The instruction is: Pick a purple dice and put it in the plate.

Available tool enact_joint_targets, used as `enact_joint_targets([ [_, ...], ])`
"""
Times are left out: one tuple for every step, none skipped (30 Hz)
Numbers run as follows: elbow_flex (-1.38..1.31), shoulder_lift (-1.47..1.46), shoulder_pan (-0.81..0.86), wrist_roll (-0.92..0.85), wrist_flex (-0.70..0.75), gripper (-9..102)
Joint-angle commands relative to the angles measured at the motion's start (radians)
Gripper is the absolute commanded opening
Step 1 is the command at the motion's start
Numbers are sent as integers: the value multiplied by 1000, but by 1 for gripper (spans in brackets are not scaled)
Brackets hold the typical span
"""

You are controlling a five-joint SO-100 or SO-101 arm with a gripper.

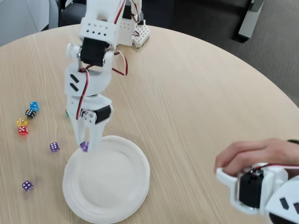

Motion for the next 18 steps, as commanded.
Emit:
enact_joint_targets([
  [-14, 23, 6, -29, -74, 0],
  [-11, 23, 6, -34, -86, 0],
  [-9, 23, 6, -38, -91, 0],
  [-9, 23, 6, -40, -92, 0],
  [-9, 23, 6, -44, -92, 0],
  [-11, 21, 6, -61, -92, 0],
  [-17, 20, 6, -78, -94, 0],
  [-20, 18, 6, -92, -94, 0],
  [-20, 17, 6, -106, -94, 0],
  [-20, 14, 6, -118, -94, 0],
  [-20, 12, 6, -129, -94, 0],
  [-20, 9, 6, -146, -94, 0],
  [-20, 8, 6, -155, -94, 0],
  [-20, 8, 6, -160, -94, 0],
  [-20, 8, 6, -160, -94, 0],
  [-20, 8, 5, -156, -94, 0],
  [-21, 12, -3, -149, -94, 0],
  [-21, 18, -11, -141, -94, 0],
])
